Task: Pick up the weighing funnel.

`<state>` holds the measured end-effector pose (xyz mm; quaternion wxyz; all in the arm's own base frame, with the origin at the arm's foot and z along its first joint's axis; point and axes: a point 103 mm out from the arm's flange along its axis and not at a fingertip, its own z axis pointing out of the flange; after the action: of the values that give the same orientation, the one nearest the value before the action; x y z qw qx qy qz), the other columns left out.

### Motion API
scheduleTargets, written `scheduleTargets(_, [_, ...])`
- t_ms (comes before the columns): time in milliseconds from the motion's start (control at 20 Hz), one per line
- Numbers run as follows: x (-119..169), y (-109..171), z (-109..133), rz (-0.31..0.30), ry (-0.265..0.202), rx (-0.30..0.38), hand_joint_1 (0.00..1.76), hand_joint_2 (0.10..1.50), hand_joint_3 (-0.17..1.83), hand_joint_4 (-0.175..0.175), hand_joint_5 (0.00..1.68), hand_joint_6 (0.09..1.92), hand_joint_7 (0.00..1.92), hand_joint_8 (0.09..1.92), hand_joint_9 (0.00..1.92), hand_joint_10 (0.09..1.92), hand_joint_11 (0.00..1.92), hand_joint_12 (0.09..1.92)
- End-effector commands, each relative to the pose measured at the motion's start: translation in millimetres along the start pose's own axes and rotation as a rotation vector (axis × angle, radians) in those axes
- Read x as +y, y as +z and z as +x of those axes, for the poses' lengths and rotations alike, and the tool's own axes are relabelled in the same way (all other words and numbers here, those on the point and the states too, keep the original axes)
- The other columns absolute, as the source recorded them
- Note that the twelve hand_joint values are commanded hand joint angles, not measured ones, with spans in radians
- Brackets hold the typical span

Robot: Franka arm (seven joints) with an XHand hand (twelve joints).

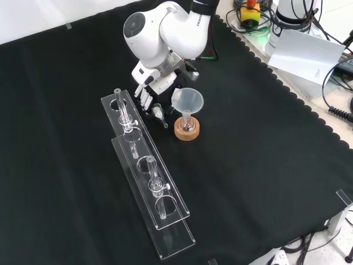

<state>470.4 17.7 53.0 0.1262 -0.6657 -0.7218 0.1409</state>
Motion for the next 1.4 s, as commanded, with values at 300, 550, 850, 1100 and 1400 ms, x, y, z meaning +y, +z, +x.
scheduleTargets(300, [2.3,1.8,-5.1,0.040,0.012,-0.026,1.05,1.10,-0.09,0.138,1.01,0.85,0.89,0.62,1.00,0.50,0.57,1.23])
scheduleTargets(550, [-1.3,-9.4,-16.6,0.021,0.012,-0.021,1.07,1.10,-0.09,0.149,1.09,0.84,1.06,0.57,1.15,0.42,0.70,1.14])
scheduleTargets(850, [-10.8,-27.7,-35.1,-0.015,0.026,0.009,1.08,1.11,-0.11,0.150,1.11,0.82,1.09,0.55,1.18,0.39,0.74,1.12])
scheduleTargets(1100, [-20.5,-40.7,-46.1,-0.037,0.038,0.032,1.08,1.11,-0.11,0.149,1.11,0.82,1.10,0.55,1.19,0.39,0.74,1.12])
scheduleTargets(1400, [-37.2,-59.3,-54.1,-0.058,0.040,-0.011,1.08,1.12,-0.15,0.153,1.12,0.81,1.13,0.52,1.21,0.35,0.75,1.11])
